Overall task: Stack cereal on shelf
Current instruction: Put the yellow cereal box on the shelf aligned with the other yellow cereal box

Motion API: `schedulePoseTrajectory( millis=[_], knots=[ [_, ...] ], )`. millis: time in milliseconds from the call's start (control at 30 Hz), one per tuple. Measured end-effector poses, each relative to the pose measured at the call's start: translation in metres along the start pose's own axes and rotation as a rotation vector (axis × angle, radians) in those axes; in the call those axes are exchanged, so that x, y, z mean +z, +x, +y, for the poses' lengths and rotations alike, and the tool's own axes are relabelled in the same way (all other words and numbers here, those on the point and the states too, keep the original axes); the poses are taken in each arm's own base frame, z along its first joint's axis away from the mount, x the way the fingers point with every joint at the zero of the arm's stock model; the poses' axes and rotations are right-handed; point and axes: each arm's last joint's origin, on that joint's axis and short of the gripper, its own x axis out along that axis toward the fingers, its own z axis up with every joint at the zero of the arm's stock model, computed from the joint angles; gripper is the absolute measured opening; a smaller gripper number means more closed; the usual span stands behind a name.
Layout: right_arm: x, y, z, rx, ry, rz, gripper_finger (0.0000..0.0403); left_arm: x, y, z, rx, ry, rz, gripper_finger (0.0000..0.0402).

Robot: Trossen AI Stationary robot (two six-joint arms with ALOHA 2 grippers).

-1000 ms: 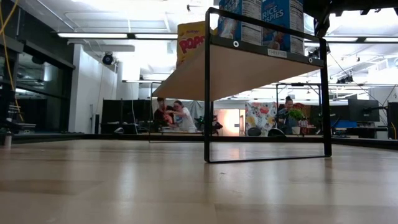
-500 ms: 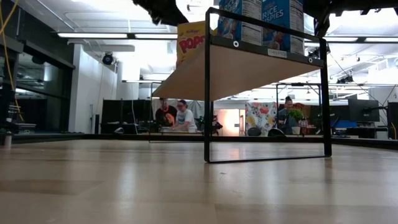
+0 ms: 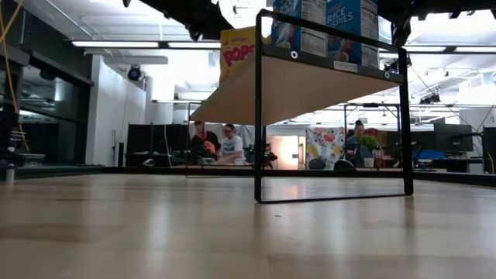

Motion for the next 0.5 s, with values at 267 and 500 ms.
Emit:
schedulePoseTrajectory(
  millis=[267,500],
  knots=[
    [0.0,0.0,0.0,0.0,-0.002,-0.001,0.0011,0.008,-0.005,-0.009,0.055,0.085,-0.085,0.0],
    [0.0,0.0,0.0,0.0,0.0,0.0,0.0011,0.017,-0.02,-0.008,0.05,0.102,-0.127,0.0]
  ],
)
